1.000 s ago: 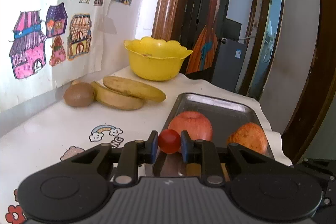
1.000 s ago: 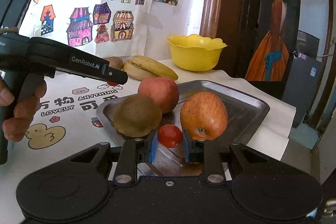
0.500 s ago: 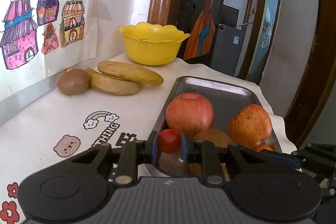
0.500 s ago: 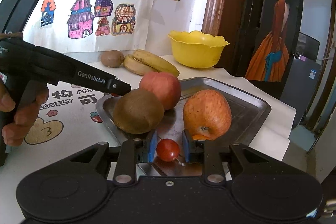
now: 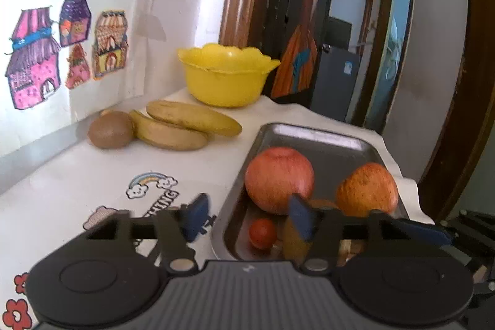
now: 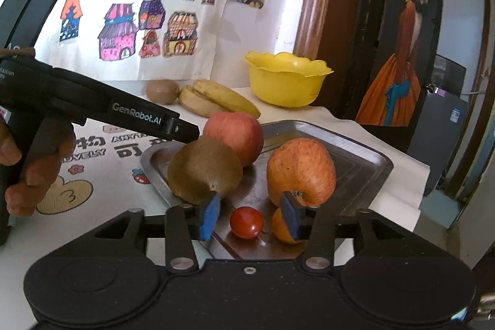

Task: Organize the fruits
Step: 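Open both tools to drop the cherry tomatoes into the tray, then lift both tools up and away from the metal tray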

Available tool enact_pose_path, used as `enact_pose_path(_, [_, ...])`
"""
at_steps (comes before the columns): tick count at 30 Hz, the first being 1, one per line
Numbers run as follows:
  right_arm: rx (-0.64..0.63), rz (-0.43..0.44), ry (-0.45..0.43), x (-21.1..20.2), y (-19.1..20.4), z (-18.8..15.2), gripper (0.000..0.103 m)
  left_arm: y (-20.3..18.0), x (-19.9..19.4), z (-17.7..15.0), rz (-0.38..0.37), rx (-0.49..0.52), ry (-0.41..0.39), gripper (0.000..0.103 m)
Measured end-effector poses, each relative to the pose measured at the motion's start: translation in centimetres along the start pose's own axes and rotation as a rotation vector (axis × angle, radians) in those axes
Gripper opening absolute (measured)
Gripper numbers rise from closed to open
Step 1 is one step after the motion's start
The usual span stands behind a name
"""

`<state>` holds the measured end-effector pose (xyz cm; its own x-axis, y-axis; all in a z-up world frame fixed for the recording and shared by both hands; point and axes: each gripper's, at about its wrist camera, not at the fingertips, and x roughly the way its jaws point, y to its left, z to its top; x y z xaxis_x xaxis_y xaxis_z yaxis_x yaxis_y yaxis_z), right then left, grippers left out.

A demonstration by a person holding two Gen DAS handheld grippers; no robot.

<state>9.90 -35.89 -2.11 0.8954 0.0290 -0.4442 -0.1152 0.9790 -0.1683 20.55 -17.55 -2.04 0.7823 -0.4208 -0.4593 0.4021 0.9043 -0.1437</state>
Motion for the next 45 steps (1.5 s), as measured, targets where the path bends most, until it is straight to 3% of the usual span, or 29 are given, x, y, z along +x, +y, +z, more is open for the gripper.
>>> enact_pose_path(2, [0.015, -0.012, -0.009, -0.5, -0.1, 0.0, 0.054, 0.2, -0.3, 0.1, -0.017, -0.009, -0.013, 0.077])
enact_pose_path(7, [0.049, -0.044, -0.036, -2.3, -0.1, 0.1, 0.074, 0.8, -1.2, 0.0, -0.022, -0.032, -0.071, 0.1])
enact_pose_path(11, [0.068, -0.057, -0.067, -4.5, 0.2, 0.4, 0.087, 1.5, -2.2, 0.1, -0.029, -0.072, -0.063, 0.102])
enact_pose_path(13, [0.069, -0.073, -0.085, -5.7, 0.6, 0.5, 0.103, 1.8, -2.9, 0.2, -0.025, -0.086, -0.029, 0.102])
enact_pose_path(23, [0.066, -0.108, -0.139, -11.3, 3.5, 1.6, 0.102, 3.4, -11.3, -0.2, 0.067, -0.106, -0.072, 0.102])
enact_pose_path(30, [0.096, -0.109, -0.154, -16.0, 6.6, 1.1, 0.102, 2.9, -17.2, -2.4, 0.262, -0.024, -0.078, 0.102])
enact_pose_path(40, [0.225, -0.118, -0.119, -20.9, 10.0, -2.1, 0.102, 3.9, -23.9, -6.9, 0.178, -0.03, -0.051, 0.102])
enact_pose_path(45, [0.235, -0.113, -0.084, -20.3, 10.9, -2.8, 0.102, 5.8, -25.0, -8.2, 0.205, -0.07, -0.036, 0.102])
